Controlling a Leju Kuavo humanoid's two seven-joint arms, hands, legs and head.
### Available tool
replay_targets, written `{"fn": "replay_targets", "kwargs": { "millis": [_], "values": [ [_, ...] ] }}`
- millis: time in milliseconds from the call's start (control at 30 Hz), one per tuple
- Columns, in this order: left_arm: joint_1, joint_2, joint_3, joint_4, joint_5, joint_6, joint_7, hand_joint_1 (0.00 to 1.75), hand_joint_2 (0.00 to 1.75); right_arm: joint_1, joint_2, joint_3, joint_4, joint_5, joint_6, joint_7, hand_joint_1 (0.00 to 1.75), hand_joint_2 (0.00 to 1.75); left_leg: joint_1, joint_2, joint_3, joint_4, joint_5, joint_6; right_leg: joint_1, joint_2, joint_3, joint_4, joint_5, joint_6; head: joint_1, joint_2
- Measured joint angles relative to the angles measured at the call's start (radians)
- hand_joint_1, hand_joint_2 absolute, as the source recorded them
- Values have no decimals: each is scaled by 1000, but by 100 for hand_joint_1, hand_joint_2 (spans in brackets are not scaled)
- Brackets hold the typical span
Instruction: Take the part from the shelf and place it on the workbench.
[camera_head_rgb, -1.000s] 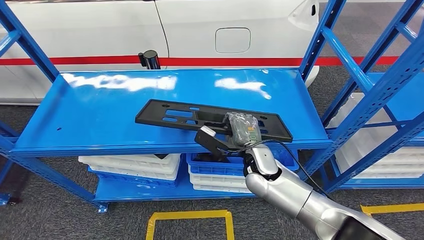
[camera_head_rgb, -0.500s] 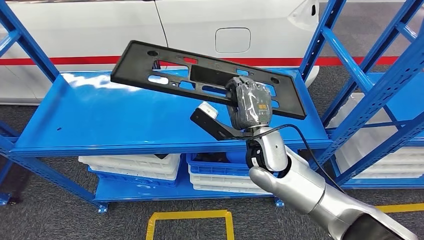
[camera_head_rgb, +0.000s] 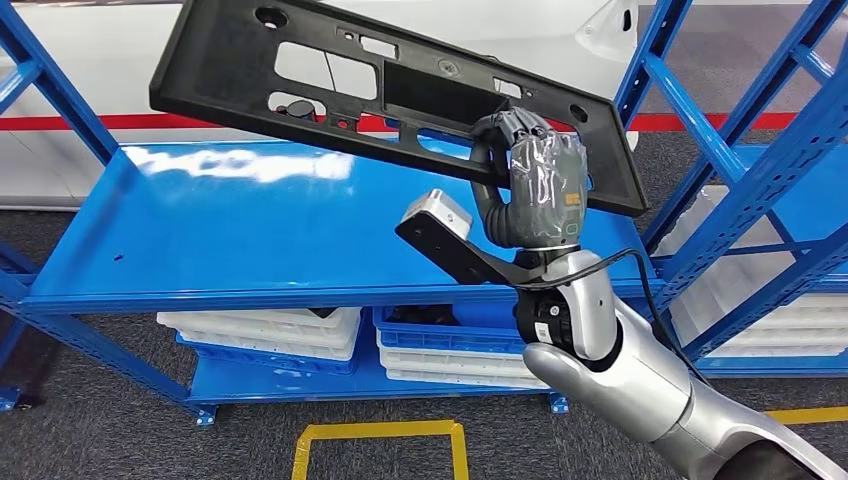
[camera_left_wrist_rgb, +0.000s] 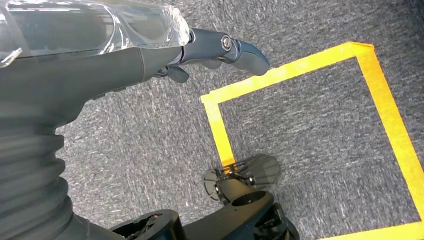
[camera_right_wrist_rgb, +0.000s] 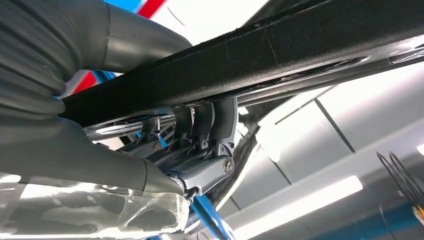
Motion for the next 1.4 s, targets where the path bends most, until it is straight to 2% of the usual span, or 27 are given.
{"fn": "replay_targets", "kwargs": {
  "millis": [200,300,367,400,433,500,533,567,600,633,700,733,767,867,900,933,1033,1067,1100,1133,1167,1233,1267,1367,1400],
  "values": [
    [0,0,0,0,5,-8,-15,0,175,14,-11,-17,-72,15,-12,1,175,175,-7,0,0,2,-3,4,-6,0,1,-1,0,2,0,0],
    [-1,0,0,0,5,-13,-19,0,175,19,-15,-23,-100,19,-17,1,175,175,-12,0,0,2,-5,10,-11,0,1,-3,0,7,0,0],
    [-1,0,0,0,5,-17,-23,0,175,21,-18,-28,-116,22,-21,2,175,175,-9,1,6,-8,-1,18,-13,0,0,3,-6,12,0,0],
    [-2,0,0,0,5,-18,-25,0,175,22,-20,-32,-123,21,-24,2,175,175,-6,3,10,-15,2,22,-14,-1,-9,26,-22,14,1,0],
    [-3,0,0,0,5,-19,-27,0,175,23,-23,-36,-129,18,-29,2,175,175,-3,4,14,-20,5,27,-14,-1,-30,74,-50,15,2,0],
    [-3,0,0,0,6,-20,-28,0,175,30,-27,-42,-136,6,-39,2,175,175,-2,6,16,-23,6,30,-14,-2,-100,220,-120,17,4,0],
    [-3,0,0,0,6,-21,-28,0,175,36,-28,-45,-139,-1,-44,2,175,175,-2,6,16,-23,6,29,-15,-2,-133,283,-142,18,5,0],
    [-2,0,-1,0,6,-22,-28,0,175,41,-30,-46,-140,-8,-47,2,175,175,-1,5,16,-22,5,28,-16,-2,-151,313,-144,19,5,0],
    [-2,0,-1,0,6,-22,-28,0,175,45,-31,-48,-142,-13,-51,2,175,175,0,5,16,-21,5,26,-18,-2,-147,298,-125,20,5,0],
    [-2,0,-1,0,5,-23,-28,0,175,48,-32,-50,-144,-17,-56,2,175,175,3,5,16,-19,4,22,-21,-3,-121,241,-90,21,6,0],
    [-2,0,-1,0,4,-24,-28,0,175,50,-34,-53,-150,-18,-71,0,175,175,5,4,15,-12,0,8,-23,-4,-49,91,-23,23,7,0],
    [-3,0,-1,0,2,-26,-29,0,175,51,-34,-55,-153,-16,-79,-1,175,175,4,3,15,-9,-2,-1,-23,-3,-26,44,-5,18,6,0],
    [-3,0,-2,0,1,-27,-29,0,175,53,-35,-57,-156,-14,-86,-3,175,175,3,3,15,-7,-2,-9,-20,-2,-18,26,1,11,6,0],
    [-3,0,-5,0,-1,-28,-30,0,175,58,-39,-64,-160,-16,-96,-10,175,175,8,3,13,-8,-1,-28,-15,-1,-26,28,7,-18,5,0],
    [-3,0,-6,0,-1,-27,-30,0,175,59,-39,-66,-161,-24,-97,-12,175,175,10,4,5,9,-14,-32,-15,-1,-27,27,10,-25,4,0],
    [-3,0,-8,0,-1,-27,-30,0,175,59,-39,-68,-162,-37,-97,-13,175,175,10,5,-11,47,-39,-35,-16,-1,-28,26,13,-31,4,0],
    [-3,0,-10,0,2,-27,-30,0,175,69,-40,-71,-163,-76,-93,-15,175,175,8,6,-105,261,-142,-39,-12,-1,-35,27,16,-42,2,0],
    [-2,0,-10,0,2,-28,-30,0,175,73,-40,-71,-163,-80,-91,-17,175,175,7,6,-123,304,-154,-38,-9,-1,-37,27,17,-44,2,0],
    [-2,0,-11,0,3,-28,-31,0,175,75,-41,-71,-164,-80,-88,-19,175,175,5,6,-122,306,-149,-35,-5,-1,-38,27,17,-46,2,0],
    [-2,0,-11,0,3,-28,-32,0,175,76,-42,-71,-166,-78,-83,-21,175,175,3,6,-96,260,-124,-29,-2,-1,-37,27,17,-46,2,0],
    [-2,0,-11,0,3,-28,-33,0,175,76,-43,-71,-169,-75,-77,-22,175,175,-1,5,-55,184,-90,-19,1,-1,-36,27,17,-46,1,0],
    [-4,1,-13,0,4,-28,-34,0,175,76,-47,-71,-175,-67,-62,-25,175,175,-11,10,20,41,-44,1,6,-1,-35,27,17,-44,2,0],
    [-5,1,-14,0,5,-29,-35,0,175,76,-50,-71,-178,-61,-56,-26,175,175,-15,12,38,4,-35,2,8,-1,-36,28,15,-44,3,0],
    [-3,1,-19,0,6,-30,-36,0,175,77,-60,-71,-185,-36,-42,-27,175,175,-18,14,43,-13,-29,-12,10,-4,-39,31,13,-45,6,0],
    [-2,2,-20,0,6,-30,-36,0,175,77,-63,-71,-187,-27,-41,-28,175,175,-19,13,42,-12,-29,-11,9,-5,-39,29,15,-44,6,0]
  ]
}}
